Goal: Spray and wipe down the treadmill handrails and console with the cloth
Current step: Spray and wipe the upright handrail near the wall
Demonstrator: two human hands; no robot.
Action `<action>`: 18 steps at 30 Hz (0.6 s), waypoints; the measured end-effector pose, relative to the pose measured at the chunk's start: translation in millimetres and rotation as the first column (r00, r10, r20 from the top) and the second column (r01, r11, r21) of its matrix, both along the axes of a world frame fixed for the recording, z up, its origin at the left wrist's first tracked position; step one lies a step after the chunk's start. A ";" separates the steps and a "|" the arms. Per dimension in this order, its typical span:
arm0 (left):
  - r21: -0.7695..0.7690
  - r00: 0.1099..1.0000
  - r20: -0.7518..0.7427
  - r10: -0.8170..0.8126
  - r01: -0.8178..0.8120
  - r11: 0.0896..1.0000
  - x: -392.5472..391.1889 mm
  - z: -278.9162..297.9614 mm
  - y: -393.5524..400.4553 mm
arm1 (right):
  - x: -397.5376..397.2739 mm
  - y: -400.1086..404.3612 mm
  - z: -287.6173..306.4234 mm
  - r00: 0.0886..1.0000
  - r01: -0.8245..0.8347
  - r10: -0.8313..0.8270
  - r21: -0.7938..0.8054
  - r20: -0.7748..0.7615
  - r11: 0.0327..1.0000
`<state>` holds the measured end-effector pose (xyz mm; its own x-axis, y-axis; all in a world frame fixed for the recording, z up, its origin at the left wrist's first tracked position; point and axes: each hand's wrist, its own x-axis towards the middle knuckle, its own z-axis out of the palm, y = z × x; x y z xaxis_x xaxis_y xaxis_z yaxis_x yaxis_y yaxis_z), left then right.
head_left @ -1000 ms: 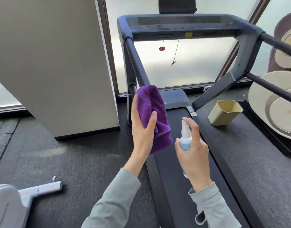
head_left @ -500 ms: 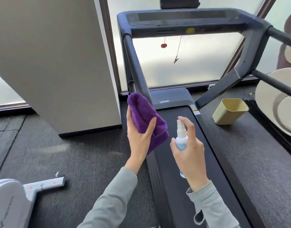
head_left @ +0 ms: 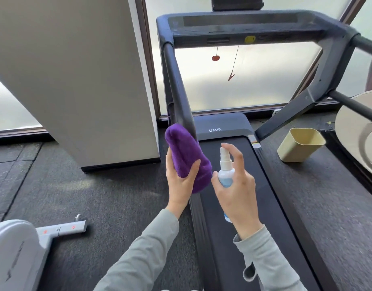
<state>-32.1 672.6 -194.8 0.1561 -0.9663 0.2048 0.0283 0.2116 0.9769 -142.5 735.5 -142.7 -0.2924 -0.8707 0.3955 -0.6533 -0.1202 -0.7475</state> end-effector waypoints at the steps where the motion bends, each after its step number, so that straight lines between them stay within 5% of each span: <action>1: 0.017 1.000 0.024 -0.016 0.016 1.000 4.4 -9.4 7.8 | 0.7 0.9 -0.4 1.000 -0.008 0.008 -0.001 0.002 1.000; 5: 0.049 0.996 0.063 -0.069 0.066 0.997 29.6 -20.1 11.6 | 5.5 2.6 -1.9 1.000 -0.015 0.015 -0.005 0.024 1.000; 18: 0.191 0.977 -0.213 0.010 0.031 0.981 140.9 7.1 -41.7 | 122.6 -31.3 -1.5 1.000 0.006 -0.006 -0.047 0.000 0.999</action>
